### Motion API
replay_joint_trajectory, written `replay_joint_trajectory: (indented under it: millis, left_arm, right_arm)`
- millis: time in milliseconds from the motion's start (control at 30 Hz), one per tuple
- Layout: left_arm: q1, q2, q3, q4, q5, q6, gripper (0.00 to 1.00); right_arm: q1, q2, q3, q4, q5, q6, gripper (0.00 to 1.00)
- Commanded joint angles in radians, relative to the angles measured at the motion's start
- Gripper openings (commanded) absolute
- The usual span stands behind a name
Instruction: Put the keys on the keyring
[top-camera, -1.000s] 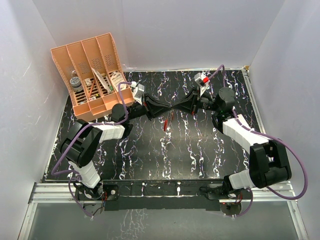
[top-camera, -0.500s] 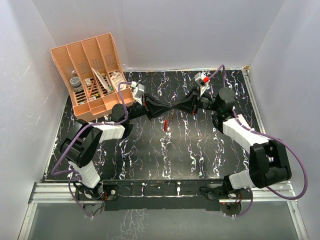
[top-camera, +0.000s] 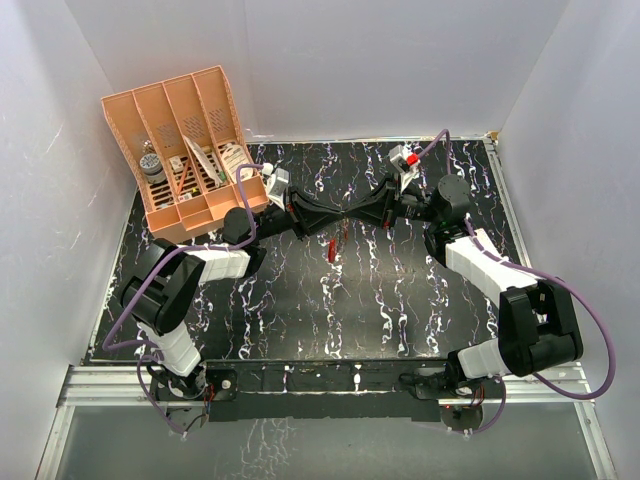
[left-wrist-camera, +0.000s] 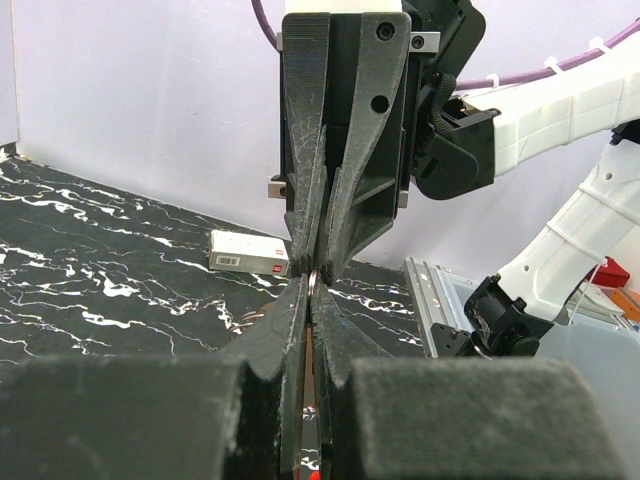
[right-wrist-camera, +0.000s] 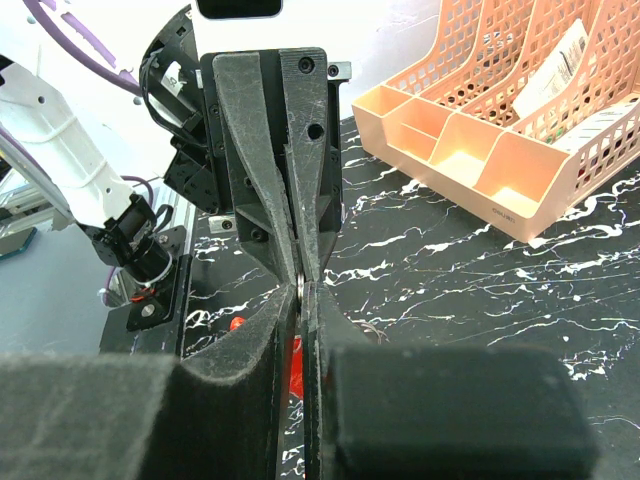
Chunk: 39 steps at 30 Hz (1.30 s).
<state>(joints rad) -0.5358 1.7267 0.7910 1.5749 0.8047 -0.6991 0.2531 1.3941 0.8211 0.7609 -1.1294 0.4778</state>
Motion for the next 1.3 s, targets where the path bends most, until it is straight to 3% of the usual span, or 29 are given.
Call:
replay_joint_trajectory:
  millis: [0, 1000, 1267]
  left_arm:
    - [0.005, -0.035, 0.038, 0.209, -0.031, 0.023, 0.00]
    - [0.022, -0.059, 0.030, 0.209, -0.098, 0.035, 0.00]
    - [0.021, -0.066, 0.019, 0.188, -0.154, 0.055, 0.00]
  right_arm:
    - [0.002, -0.030, 0.000, 0.054, -0.024, 0.010, 0.06]
    - [0.001, -0.022, -0.027, 0.132, 0.010, 0.064, 0.09]
    - [0.021, -0.007, -0.047, 0.184, 0.089, 0.101, 0.10]
